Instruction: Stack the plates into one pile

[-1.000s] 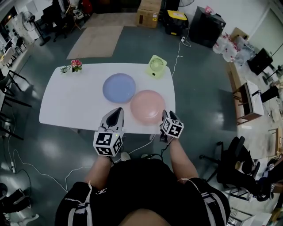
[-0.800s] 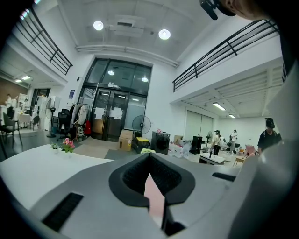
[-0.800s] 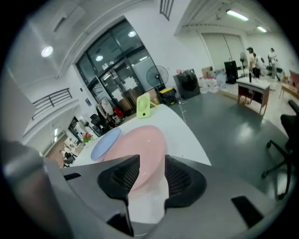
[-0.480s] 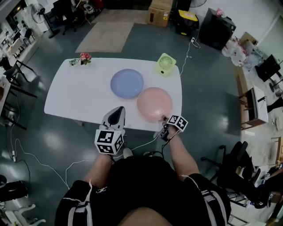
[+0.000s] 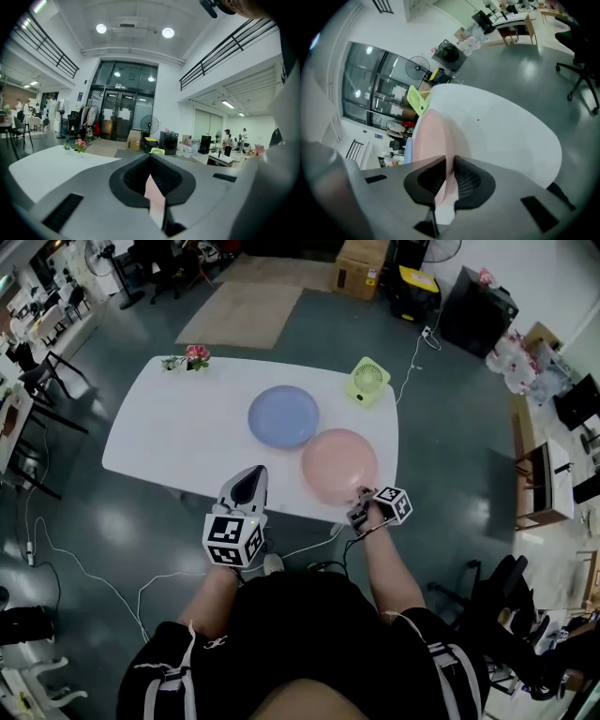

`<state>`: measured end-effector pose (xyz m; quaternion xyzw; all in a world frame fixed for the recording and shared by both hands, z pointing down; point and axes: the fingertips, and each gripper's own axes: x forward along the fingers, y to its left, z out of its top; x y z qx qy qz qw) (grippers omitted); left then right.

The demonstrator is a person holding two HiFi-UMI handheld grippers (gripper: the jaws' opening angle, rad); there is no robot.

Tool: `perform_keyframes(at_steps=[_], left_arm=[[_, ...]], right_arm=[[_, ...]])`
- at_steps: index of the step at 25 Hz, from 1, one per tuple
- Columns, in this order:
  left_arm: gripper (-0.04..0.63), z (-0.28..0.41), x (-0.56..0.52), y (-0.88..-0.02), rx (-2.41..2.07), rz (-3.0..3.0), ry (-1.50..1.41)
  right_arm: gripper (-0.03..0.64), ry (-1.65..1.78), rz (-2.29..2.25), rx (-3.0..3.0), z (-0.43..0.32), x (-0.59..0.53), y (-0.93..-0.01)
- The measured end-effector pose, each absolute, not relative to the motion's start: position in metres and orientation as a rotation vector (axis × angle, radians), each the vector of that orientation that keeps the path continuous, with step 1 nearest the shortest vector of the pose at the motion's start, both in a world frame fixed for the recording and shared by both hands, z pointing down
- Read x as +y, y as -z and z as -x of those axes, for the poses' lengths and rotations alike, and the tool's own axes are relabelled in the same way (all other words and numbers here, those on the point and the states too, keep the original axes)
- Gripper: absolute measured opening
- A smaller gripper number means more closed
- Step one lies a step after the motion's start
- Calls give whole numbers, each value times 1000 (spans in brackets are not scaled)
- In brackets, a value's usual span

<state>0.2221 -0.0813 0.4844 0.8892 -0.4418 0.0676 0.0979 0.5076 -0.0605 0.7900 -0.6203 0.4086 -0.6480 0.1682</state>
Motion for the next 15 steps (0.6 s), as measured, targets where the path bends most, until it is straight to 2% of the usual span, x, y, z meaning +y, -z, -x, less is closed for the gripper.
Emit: perform_keyframes(at_steps=[9,15], left_arm=[[12,-204,-96,-484,-1363,-2607,-185],[12,-174,-110,-483,-1430,-2563,-180]], right_arm=[[51,1682,1709,1232,-501,-79,-727],[52,1666,1586,1329,-452,-145,-681]])
